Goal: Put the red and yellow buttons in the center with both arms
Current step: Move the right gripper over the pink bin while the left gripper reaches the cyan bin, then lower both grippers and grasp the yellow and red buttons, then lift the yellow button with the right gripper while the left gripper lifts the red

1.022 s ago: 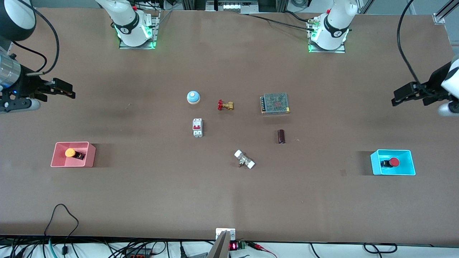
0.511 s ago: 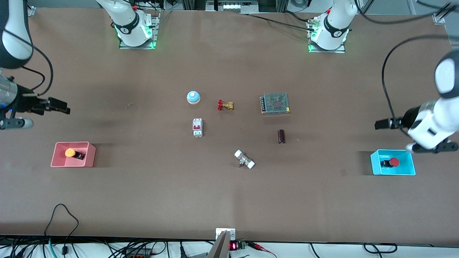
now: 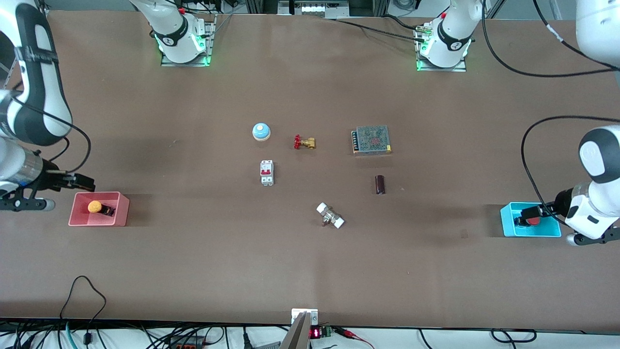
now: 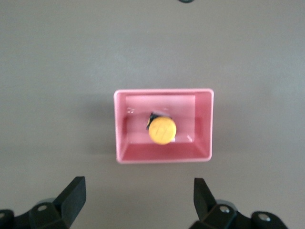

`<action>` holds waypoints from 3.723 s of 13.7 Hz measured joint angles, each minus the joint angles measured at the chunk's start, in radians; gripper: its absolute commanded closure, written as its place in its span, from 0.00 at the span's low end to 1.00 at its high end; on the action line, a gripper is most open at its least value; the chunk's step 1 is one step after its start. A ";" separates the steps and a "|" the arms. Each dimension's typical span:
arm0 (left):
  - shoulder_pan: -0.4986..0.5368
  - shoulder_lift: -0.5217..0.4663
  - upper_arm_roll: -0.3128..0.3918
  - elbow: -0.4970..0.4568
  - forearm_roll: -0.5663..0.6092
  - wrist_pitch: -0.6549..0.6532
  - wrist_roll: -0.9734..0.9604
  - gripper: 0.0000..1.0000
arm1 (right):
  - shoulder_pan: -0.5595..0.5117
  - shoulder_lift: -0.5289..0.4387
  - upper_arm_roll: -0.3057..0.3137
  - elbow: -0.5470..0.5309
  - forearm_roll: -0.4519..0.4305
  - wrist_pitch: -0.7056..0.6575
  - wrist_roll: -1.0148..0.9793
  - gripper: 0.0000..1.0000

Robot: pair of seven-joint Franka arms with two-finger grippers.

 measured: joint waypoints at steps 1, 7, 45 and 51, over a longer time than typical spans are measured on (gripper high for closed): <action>0.011 0.019 0.000 0.000 0.000 0.039 0.026 0.00 | -0.004 0.019 0.000 0.000 -0.009 0.030 0.000 0.00; 0.033 0.076 0.000 0.001 0.000 0.100 0.097 0.00 | -0.020 0.093 0.000 -0.027 -0.055 0.214 -0.003 0.00; 0.071 0.182 -0.002 0.002 0.001 0.107 0.202 0.40 | -0.053 0.179 0.017 -0.067 -0.056 0.317 -0.193 0.57; 0.071 0.192 -0.002 0.002 0.001 0.107 0.237 0.57 | -0.054 0.180 0.017 -0.067 -0.056 0.317 -0.208 0.64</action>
